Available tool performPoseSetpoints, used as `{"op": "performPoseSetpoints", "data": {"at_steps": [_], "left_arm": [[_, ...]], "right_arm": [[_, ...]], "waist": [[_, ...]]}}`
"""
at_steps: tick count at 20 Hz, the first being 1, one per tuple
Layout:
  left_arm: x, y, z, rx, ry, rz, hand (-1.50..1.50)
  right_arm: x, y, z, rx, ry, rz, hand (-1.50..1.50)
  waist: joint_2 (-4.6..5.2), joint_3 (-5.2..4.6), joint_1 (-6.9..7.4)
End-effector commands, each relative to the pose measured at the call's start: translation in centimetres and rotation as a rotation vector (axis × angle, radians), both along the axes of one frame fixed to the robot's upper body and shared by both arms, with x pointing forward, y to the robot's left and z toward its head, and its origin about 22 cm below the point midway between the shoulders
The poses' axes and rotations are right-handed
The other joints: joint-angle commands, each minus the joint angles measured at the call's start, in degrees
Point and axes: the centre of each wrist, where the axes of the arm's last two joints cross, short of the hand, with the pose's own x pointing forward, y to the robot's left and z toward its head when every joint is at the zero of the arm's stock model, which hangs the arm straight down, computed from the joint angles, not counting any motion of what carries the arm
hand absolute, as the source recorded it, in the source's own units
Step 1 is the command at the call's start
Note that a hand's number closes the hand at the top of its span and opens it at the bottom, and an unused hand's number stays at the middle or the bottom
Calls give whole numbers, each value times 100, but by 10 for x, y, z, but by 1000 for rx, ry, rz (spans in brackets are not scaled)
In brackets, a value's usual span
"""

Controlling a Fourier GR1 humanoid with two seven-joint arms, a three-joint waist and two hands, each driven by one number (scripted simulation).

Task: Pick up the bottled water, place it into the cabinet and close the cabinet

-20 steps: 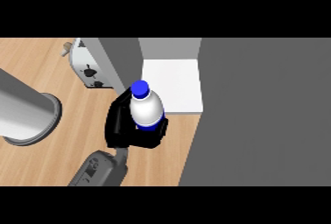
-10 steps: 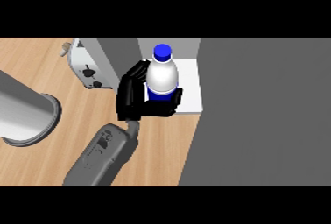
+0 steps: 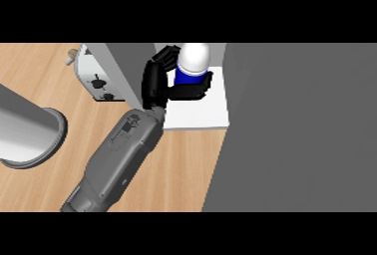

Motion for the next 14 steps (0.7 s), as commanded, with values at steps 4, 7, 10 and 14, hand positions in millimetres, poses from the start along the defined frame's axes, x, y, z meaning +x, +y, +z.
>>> {"op": "performPoseSetpoints", "data": {"at_steps": [4, 7, 10, 14], "left_arm": [[29, -8, 3, 68, 40, 73, 150], [33, -3, -10, 89, 37, 85, 150], [35, 4, -25, 176, 33, 137, 150], [42, -3, -19, 281, 52, 201, 150]], "right_arm": [[-11, -12, 22, 21, -48, 17, -150], [-14, -10, 21, 16, -40, 3, -150], [-17, -7, 12, 12, -38, 11, -150], [-7, -9, 9, 15, -49, 12, -150]], "waist": [[33, -1, -76], [35, -4, -89], [38, -1, -122], [64, 3, -176]]}}
